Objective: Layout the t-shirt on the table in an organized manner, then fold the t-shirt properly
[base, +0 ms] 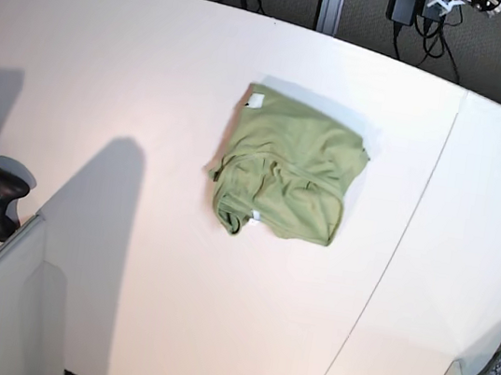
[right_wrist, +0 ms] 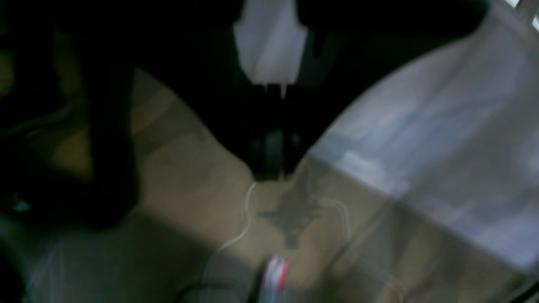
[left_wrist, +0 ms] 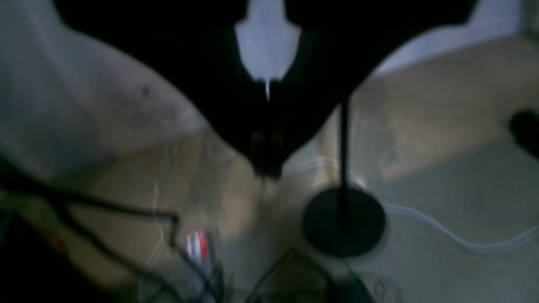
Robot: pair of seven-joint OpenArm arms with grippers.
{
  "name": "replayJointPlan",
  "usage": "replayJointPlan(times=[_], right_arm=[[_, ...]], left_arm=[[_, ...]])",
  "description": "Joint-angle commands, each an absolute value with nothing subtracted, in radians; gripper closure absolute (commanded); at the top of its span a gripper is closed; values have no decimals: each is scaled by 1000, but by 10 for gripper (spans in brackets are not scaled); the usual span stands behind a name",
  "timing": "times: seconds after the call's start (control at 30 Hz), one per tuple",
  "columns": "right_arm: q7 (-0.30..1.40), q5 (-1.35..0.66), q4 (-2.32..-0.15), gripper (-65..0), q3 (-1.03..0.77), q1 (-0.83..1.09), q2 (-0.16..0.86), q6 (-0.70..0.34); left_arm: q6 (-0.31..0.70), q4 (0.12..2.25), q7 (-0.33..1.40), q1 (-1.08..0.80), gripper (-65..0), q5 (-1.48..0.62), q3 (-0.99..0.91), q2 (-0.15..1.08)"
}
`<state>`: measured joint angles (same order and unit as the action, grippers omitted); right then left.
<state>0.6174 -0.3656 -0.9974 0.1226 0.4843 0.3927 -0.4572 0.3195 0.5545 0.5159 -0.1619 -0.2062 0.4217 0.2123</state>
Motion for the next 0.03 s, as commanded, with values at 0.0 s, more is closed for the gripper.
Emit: replayJointPlan(times=[0.0], right_arm=[[617,-370,-1002,0,120,473,402,-468]], left_arm=[[317,549,515,-148,0,-192,420,214]])
